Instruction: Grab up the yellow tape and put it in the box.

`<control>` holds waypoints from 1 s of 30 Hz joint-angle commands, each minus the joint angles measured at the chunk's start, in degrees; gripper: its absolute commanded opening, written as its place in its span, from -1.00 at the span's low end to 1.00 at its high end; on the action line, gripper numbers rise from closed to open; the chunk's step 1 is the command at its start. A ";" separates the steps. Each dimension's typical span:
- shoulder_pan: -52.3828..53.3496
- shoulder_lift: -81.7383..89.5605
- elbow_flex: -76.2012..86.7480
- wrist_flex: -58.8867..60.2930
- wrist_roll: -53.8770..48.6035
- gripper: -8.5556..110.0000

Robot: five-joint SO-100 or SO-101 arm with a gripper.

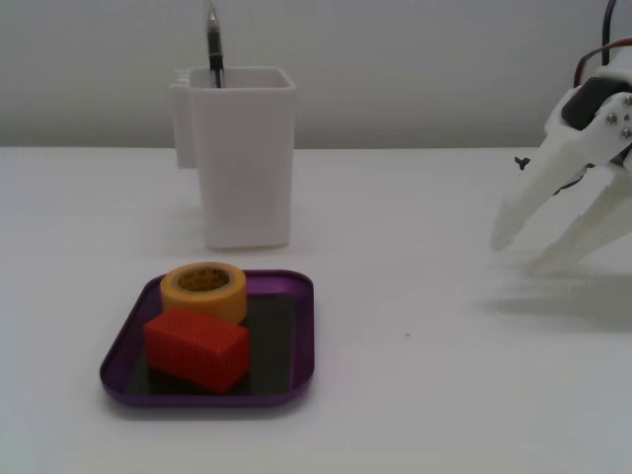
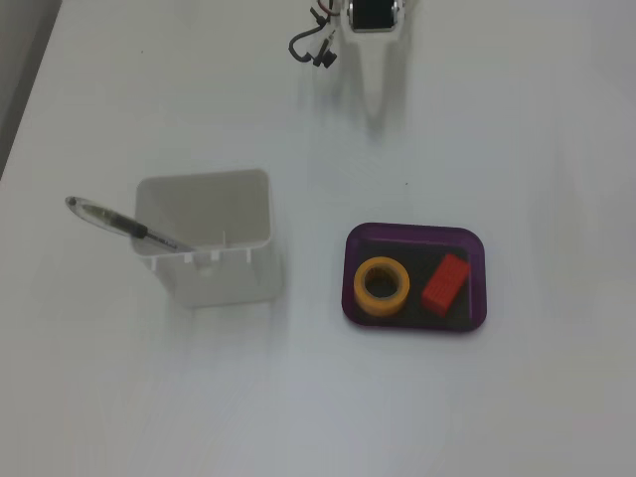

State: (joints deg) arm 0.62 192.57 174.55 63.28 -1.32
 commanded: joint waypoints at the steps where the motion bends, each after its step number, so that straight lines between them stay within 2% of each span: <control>1: -0.35 3.16 1.23 1.67 0.09 -0.72; 5: -0.35 3.16 1.14 3.34 0.09 -0.87; 30: -0.18 3.16 1.49 2.81 0.26 -0.86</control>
State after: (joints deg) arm 0.62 192.57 175.69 66.62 -1.32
